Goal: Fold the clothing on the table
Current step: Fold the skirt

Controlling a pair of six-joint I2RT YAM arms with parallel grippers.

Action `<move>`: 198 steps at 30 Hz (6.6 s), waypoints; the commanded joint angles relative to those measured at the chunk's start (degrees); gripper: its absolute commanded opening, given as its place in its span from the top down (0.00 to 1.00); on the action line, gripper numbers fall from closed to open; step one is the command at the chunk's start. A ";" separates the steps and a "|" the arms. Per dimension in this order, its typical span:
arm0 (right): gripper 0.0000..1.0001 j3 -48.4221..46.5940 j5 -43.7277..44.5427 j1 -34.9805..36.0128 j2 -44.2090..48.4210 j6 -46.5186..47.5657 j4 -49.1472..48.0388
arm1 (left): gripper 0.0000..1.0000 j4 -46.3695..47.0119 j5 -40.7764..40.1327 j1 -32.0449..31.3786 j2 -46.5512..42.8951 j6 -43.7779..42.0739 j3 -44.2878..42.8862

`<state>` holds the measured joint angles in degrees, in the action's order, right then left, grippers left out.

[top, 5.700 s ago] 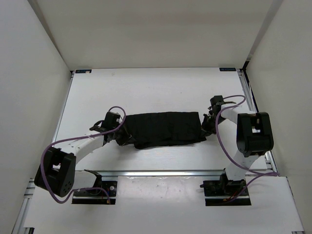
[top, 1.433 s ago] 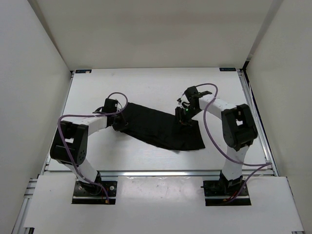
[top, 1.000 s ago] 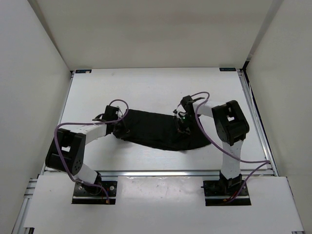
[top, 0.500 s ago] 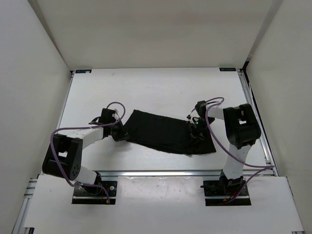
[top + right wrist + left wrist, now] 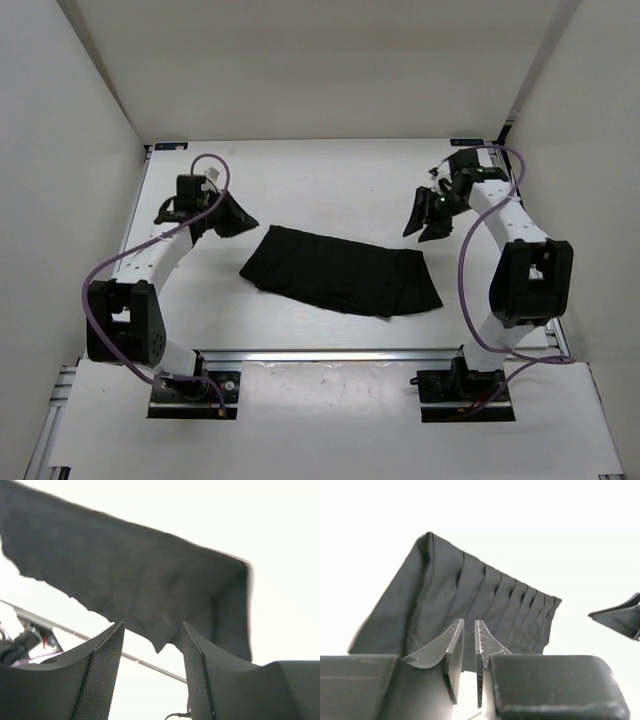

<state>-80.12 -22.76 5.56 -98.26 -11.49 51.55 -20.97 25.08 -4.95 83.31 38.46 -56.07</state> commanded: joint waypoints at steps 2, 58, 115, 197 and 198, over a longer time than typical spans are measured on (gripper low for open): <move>0.44 6.45 5.45 -4.85 1.49 1.03 3.99 | 0.73 -4.25 -2.91 4.76 -0.43 -5.14 -3.42; 0.48 41.53 -14.93 3.32 9.30 -15.85 -33.18 | 0.89 6.11 -6.01 2.14 4.41 -3.39 16.70; 1.00 14.20 0.44 -7.85 -6.33 4.89 -6.55 | 1.00 4.36 -16.38 -17.90 8.80 -0.93 11.07; 1.00 -3.04 -21.89 15.71 -24.98 -11.20 -8.66 | 1.00 17.10 -6.54 -10.34 15.56 4.17 8.97; 1.00 -2.42 -22.32 15.71 -23.75 -11.10 -8.92 | 1.00 17.71 -5.67 -10.69 17.57 4.52 8.79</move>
<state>-84.53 -47.42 21.08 -126.74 -25.02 38.87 -6.70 21.54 -15.05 98.54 43.16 -46.59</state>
